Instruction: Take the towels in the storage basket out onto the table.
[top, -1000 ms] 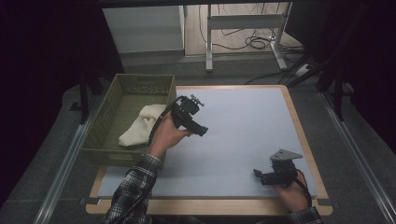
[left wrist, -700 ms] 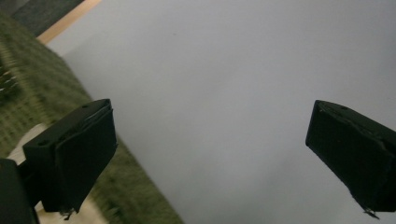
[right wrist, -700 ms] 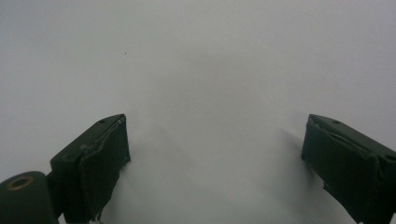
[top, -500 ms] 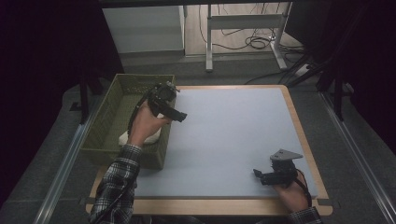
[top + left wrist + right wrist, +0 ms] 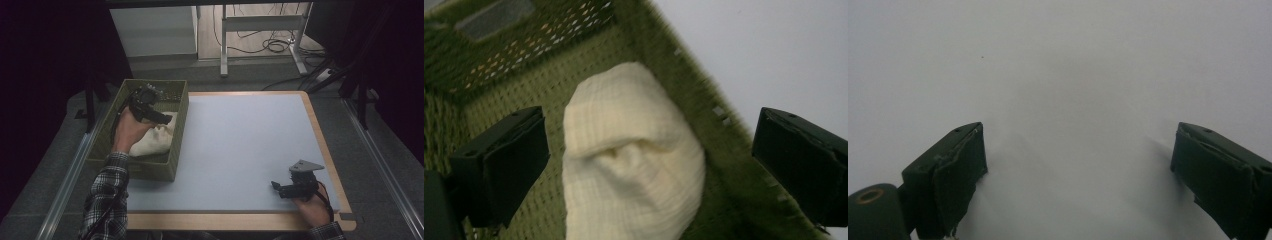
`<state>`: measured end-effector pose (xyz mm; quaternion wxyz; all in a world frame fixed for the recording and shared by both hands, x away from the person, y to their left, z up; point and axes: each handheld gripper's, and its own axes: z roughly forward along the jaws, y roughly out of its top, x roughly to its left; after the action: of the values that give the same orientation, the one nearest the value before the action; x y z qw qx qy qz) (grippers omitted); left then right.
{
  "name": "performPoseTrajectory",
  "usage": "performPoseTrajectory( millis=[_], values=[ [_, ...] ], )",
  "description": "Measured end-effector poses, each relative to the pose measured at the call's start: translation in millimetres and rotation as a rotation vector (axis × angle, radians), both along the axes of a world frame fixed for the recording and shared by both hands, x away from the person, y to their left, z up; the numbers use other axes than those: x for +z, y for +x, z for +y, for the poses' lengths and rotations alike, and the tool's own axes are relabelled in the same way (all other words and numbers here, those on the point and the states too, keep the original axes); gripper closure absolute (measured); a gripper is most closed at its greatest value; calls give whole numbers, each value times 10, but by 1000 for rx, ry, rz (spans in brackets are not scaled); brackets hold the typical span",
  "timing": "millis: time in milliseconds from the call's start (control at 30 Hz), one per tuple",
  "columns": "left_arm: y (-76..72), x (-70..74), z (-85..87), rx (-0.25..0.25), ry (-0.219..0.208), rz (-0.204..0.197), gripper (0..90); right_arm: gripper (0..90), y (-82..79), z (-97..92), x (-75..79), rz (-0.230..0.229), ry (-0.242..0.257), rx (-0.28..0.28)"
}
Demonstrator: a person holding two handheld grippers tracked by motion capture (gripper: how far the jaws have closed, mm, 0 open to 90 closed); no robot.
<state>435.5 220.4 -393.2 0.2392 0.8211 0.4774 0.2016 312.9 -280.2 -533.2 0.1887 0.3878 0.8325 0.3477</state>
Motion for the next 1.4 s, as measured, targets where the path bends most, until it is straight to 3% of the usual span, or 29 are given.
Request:
performPoseTrajectory(
  millis=[167, 333, 433, 467, 567, 667, 700, 933, 1000, 1067, 1133, 1167, 1200, 1333, 1400],
  values=[
    [29, -173, 99, 13, -8, 36, 17, 77, 0, 0, 0, 0, 0, 0],
    [109, -460, 162, 32, 2, 116, 13, 77, 0, 0, 0, 0, 0, 0],
    [132, -529, 174, 39, 1, 134, 13, 77, 0, 0, 0, 0, 0, 0],
    [161, -610, 182, 39, -3, 169, 14, 77, 0, 0, 0, 0, 0, 0],
    [185, -678, 175, 39, 12, 195, 18, 77, 0, 0, 0, 0, 0, 0],
    [240, -798, 154, 38, 27, 257, 23, 77, 0, 0, 0, 0, 0, 0],
    [240, -798, 154, 38, 27, 257, 25, 77, 0, 0, 0, 0, 0, 0],
    [342, -1027, 96, 49, 41, 367, 92, 77, 0, 0, 0, 0, 1, 0],
    [360, -1072, 93, 52, 33, 396, 228, 77, 0, 0, 0, 0, 1, 0],
    [378, -1091, 98, 58, 19, 434, 269, 77, 0, 0, 0, 0, 1, 0],
    [379, -1074, 113, 58, -5, 448, 444, 77, 0, 0, 0, 0, 1, 0],
    [377, -1070, 119, 60, -10, 457, 444, 77, 0, 0, 0, 0, 1, 0],
    [372, -1071, 123, 52, -17, 473, 564, 77, -1, 0, 0, 0, 1, 0],
    [372, -1045, 132, 50, -31, 484, 775, 77, -1, 0, 0, 0, 1, 0],
    [366, -1023, 137, 49, -35, 471, 809, 77, -1, 0, 0, 0, 1, 0]
  ],
)
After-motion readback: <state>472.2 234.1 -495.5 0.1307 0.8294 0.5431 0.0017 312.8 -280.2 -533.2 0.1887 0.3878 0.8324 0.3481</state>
